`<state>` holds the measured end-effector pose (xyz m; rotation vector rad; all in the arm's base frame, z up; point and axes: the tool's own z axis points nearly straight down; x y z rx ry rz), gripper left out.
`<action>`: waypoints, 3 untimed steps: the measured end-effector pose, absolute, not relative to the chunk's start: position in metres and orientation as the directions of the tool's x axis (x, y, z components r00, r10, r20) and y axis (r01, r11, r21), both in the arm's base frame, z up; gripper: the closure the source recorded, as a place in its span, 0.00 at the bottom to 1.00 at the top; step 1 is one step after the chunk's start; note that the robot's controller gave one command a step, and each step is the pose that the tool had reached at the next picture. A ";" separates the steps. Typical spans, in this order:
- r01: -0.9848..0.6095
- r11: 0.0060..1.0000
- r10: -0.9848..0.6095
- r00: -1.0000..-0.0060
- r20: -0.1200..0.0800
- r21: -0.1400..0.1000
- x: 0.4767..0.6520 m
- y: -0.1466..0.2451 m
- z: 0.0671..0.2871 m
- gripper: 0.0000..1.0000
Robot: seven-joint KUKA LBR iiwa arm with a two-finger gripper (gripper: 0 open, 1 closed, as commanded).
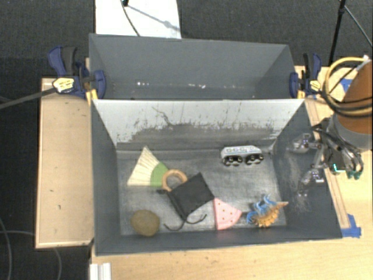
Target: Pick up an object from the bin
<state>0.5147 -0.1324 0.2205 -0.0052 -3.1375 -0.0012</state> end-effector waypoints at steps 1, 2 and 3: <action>-0.001 1.000 -0.001 -1.000 -0.004 -0.001 0.517 -0.132 0.224 0.00; -0.168 0.986 -0.168 -0.985 -0.022 -0.014 0.500 -0.140 0.080 1.00; -0.169 0.985 -0.170 -0.985 -0.022 -0.014 0.500 -0.140 0.080 1.00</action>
Offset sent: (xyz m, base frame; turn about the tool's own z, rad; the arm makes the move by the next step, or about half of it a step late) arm -0.0230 -0.0028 -0.1505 -0.1755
